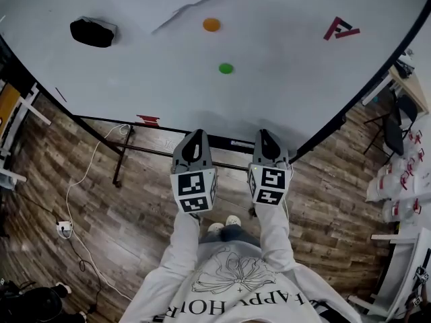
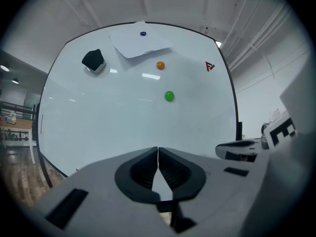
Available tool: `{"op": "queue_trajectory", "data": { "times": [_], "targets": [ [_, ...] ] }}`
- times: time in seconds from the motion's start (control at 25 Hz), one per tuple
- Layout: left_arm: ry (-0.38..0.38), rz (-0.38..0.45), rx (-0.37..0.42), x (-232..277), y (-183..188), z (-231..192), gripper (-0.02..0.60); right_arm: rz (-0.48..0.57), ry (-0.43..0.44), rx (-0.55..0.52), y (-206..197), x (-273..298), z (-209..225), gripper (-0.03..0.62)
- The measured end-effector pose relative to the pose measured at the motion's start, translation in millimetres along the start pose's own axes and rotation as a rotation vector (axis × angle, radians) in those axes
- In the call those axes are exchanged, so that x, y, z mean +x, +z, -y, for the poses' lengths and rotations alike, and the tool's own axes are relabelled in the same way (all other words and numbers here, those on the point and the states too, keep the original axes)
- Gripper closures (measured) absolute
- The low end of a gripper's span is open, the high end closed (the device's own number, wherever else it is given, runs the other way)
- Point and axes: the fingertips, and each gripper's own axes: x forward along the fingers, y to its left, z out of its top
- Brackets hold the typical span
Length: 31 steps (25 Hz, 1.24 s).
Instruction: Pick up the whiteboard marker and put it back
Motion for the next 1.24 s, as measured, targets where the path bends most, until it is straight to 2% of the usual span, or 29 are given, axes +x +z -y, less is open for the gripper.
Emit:
{"op": "queue_trajectory", "data": {
  "times": [0.4,1.24],
  "targets": [
    [-0.023,0.012,0.014,-6,5,13,0.575,0.02,-0.038,0.032,6,-16,15,0.583],
    [-0.026,0.018,0.001,-18,6,18,0.575,0.025,-0.045,0.046,6,-26,20,0.583]
  ]
}}
